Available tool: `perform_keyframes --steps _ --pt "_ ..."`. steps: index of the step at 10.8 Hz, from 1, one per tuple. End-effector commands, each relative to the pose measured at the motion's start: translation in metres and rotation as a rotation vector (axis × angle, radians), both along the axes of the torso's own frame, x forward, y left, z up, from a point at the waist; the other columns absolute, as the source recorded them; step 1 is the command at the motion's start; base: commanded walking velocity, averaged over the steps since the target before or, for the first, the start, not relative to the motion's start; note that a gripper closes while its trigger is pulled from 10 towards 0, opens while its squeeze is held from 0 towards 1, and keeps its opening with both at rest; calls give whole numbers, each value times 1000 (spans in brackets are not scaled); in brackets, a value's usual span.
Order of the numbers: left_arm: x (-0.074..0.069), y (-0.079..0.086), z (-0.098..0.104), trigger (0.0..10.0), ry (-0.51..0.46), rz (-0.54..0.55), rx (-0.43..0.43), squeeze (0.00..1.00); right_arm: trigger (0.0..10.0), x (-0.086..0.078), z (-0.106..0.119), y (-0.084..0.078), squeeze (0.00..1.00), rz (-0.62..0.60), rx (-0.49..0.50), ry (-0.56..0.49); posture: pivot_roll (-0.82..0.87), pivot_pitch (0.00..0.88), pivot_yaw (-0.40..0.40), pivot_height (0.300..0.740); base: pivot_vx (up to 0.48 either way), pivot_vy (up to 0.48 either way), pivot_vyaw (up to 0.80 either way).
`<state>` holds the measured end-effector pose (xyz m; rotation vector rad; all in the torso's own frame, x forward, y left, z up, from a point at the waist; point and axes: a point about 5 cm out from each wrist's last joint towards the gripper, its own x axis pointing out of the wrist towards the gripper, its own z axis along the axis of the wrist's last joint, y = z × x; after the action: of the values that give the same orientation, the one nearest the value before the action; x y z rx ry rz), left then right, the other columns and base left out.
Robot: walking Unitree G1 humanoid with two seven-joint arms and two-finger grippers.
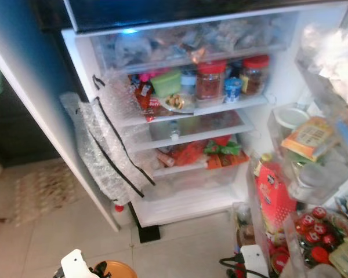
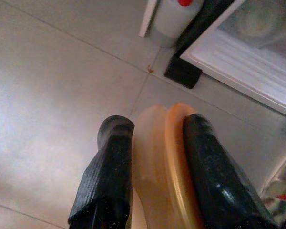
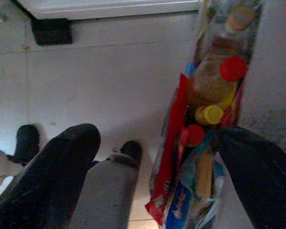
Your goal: Restocking fridge
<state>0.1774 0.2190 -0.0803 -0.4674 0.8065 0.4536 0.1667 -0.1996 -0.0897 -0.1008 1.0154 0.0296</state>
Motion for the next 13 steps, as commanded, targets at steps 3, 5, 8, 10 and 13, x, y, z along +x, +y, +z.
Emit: perform_keyframes --steps 3,5,8,10,13 --pt "-5 7 -1 10000 13 7 2 0 10000 1 1 -5 0 -10 -20 -7 -54 25 24 740 0 0 0" --pt "-4 6 -1 10000 6 2 -4 0 10000 2 2 -8 0 -15 -50 -11 -54 27 25 740 0 0 0" --pt "-1 5 0 10000 -6 -2 -12 0 10000 -1 3 -21 0 1 -115 3 -54 27 25 740 0 0 0" --pt "0 5 1 10000 -11 -5 -15 0 10000 -6 3 -31 0 11 -161 17 -55 25 25 740 0 0 0" --pt "1 5 2 10000 -17 -6 -15 0 10000 -9 5 -42 0 30 -229 24 -54 25 26 740 0 0 0"
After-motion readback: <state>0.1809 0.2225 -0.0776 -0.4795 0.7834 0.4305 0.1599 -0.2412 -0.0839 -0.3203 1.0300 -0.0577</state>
